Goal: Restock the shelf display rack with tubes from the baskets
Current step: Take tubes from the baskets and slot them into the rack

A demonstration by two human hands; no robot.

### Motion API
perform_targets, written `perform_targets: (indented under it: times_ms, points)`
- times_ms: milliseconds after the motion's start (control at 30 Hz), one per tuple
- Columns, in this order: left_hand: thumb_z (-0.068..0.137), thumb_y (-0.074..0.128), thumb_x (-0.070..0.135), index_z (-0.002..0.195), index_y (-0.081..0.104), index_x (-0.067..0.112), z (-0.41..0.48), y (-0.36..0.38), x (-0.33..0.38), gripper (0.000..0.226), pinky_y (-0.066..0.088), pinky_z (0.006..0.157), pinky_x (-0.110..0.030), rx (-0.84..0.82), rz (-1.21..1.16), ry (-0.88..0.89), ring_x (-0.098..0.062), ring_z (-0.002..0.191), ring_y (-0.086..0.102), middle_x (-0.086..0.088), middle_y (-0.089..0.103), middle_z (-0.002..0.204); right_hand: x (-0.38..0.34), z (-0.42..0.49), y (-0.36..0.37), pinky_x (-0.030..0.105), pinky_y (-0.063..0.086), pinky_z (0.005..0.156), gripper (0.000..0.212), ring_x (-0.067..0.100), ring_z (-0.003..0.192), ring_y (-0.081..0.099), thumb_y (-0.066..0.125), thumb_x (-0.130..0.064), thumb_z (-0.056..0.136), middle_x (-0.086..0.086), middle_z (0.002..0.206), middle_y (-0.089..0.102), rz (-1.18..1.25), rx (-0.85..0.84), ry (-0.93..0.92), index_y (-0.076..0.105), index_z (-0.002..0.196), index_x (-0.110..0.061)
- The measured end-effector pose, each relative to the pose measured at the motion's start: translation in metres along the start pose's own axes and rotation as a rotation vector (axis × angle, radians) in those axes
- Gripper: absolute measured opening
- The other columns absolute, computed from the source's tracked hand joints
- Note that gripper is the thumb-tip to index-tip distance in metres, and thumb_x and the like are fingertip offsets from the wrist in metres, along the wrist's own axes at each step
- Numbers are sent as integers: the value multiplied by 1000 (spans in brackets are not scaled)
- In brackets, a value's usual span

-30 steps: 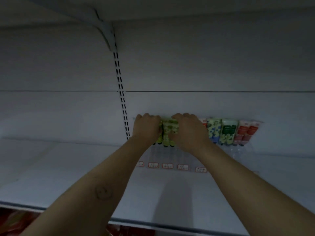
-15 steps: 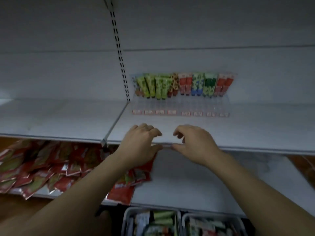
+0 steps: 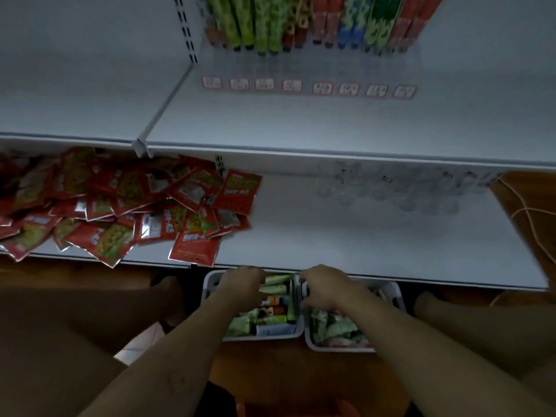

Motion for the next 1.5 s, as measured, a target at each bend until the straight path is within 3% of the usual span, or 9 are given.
perform_targets:
  times_ms: [167, 300, 533, 867, 1000, 1167, 1267, 1367, 1500]
  points:
    - [86, 60, 36, 114, 58, 17, 22, 40, -10, 34, 51, 85, -39, -81, -35, -58, -28, 106, 56, -9, 58, 118, -20, 42, 51, 34, 44, 54, 19, 25, 66, 53, 61, -20, 86, 10, 81, 55, -10, -109, -58, 59, 101, -9]
    - [84, 60, 28, 119, 57, 19, 33, 65, -16, 35, 49, 87, -41, -148, 35, -41, -29, 111, 56, -9, 59, 120, -29, 65, 67, 36, 42, 58, 10, 20, 56, 40, 55, -7, 88, 6, 70, 43, -156, -150, -94, 61, 95, -11]
    - [86, 51, 9, 127, 53, 25, 19, 104, -56, 45, 48, 91, -42, -304, 128, -70, -27, 119, 52, -6, 56, 128, -38, 90, 83, 46, 26, 111, 17, 31, 130, 38, 50, -8, 94, 12, 124, 60, -575, -132, -274, 62, 107, -10]
    - [90, 51, 21, 118, 60, 18, 21, 107, -59, 30, 43, 94, -44, -215, 122, -78, -29, 118, 48, -10, 50, 125, -41, 104, 93, 37, 29, 98, 19, 27, 109, 45, 50, -16, 96, 6, 111, 64, -647, -10, -402, 68, 100, -11]
    - [88, 53, 15, 113, 55, 7, 34, 74, -65, 26, 49, 83, -41, -71, -258, -164, -35, 103, 59, -17, 61, 109, -43, 99, 54, 38, 26, 98, 22, 22, 101, 45, 54, -30, 92, 0, 91, 66, -435, 120, -370, 72, 86, -20]
    - [97, 30, 33, 93, 40, 8, 26, 32, -71, 27, 39, 64, -28, 66, -733, -335, -23, 71, 50, -3, 46, 72, -13, 92, 0, 36, 47, 75, 35, 28, 86, 62, 47, -39, 98, 8, 91, 62, 487, 87, -107, 63, 92, -9]
    - [101, 32, 41, 115, 44, 1, 13, 1, -62, 44, 40, 47, -24, 208, -1005, -325, -18, 56, 47, -6, 48, 72, -8, 75, -4, 36, 52, 76, 32, 32, 97, 63, 53, -15, 95, 11, 133, 46, 842, -69, -70, 55, 125, -25]
    - [91, 56, 45, 111, 45, 4, 3, -21, -52, 47, 40, 47, -28, 255, -1154, -256, -19, 56, 48, -12, 46, 76, -10, 56, -10, 41, 59, 71, 39, 35, 85, 70, 47, 8, 90, 17, 130, 48, 1277, -129, -81, 65, 109, -21]
    - [90, 63, 33, 116, 40, 6, -14, -49, -42, 44, 42, 44, -28, 268, -1084, -202, -19, 47, 52, -12, 52, 76, -11, 31, -36, 38, 55, 83, 46, 33, 110, 62, 33, 14, 83, 22, 120, 62, 1574, -69, -170, 71, 103, -3]
Point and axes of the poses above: each hand's wrist, its own z-axis towards the middle knuckle, its own y-axis out of the palm, x = y × z, the point moved 9 cm from there along z, towards the middle knuckle
